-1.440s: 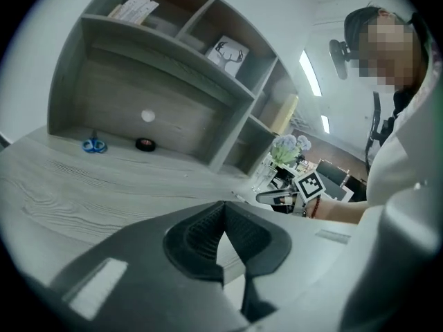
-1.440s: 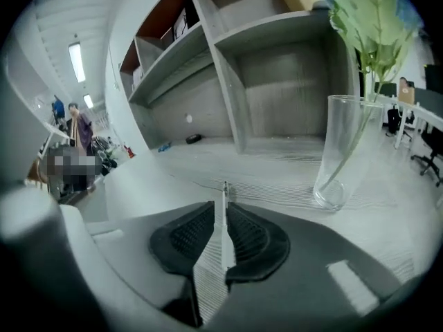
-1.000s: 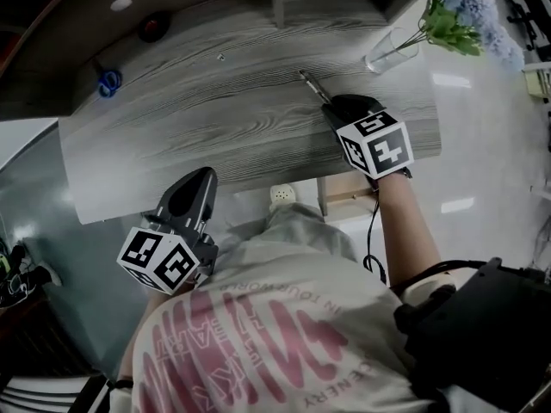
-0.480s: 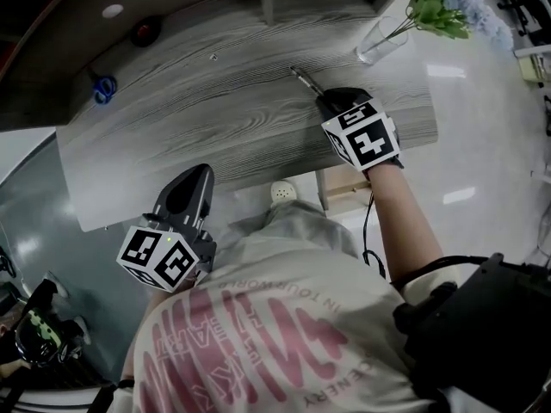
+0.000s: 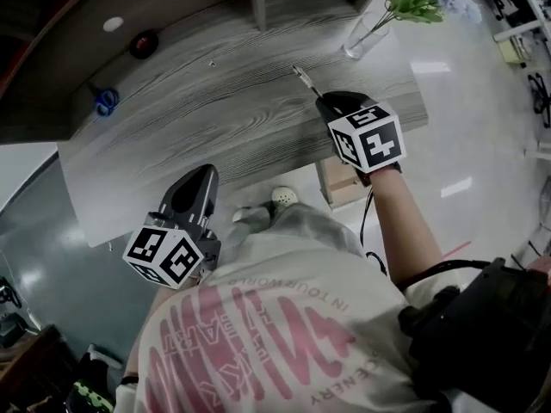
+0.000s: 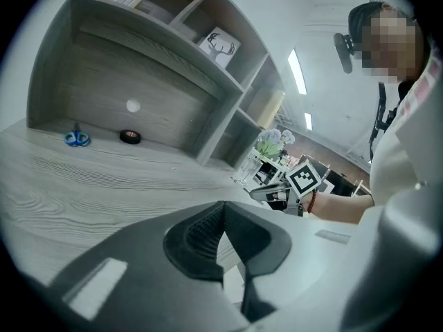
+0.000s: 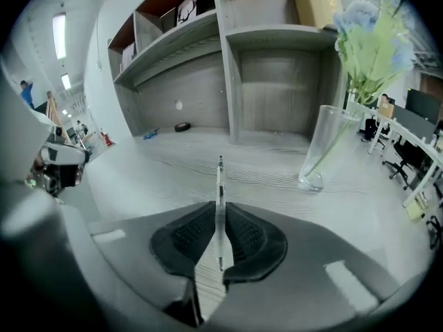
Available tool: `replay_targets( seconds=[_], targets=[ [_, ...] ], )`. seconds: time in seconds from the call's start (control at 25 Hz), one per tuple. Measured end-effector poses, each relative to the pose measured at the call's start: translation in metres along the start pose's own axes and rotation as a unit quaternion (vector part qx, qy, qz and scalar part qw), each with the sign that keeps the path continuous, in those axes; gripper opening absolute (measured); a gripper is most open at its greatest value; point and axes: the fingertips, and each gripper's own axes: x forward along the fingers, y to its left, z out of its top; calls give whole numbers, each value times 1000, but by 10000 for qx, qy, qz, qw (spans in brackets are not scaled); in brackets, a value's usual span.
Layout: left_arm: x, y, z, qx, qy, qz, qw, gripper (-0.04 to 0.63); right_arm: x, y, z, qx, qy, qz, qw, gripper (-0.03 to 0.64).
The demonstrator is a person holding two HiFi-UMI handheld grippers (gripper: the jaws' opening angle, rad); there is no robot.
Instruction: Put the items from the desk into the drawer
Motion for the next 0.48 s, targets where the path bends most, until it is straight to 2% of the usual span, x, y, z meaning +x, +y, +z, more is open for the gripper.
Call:
replay_targets(
  seconds=[0.28,0.48],
  targets=[
    [-9,-11,2,224,162,-705,9971,18,-54,35,-6,596,-598,-310,9959,51],
    [-18,-17,-9,386,385,-1257,9906,18,-89,67,-28,972,-988,-668,9881,51]
  ],
)
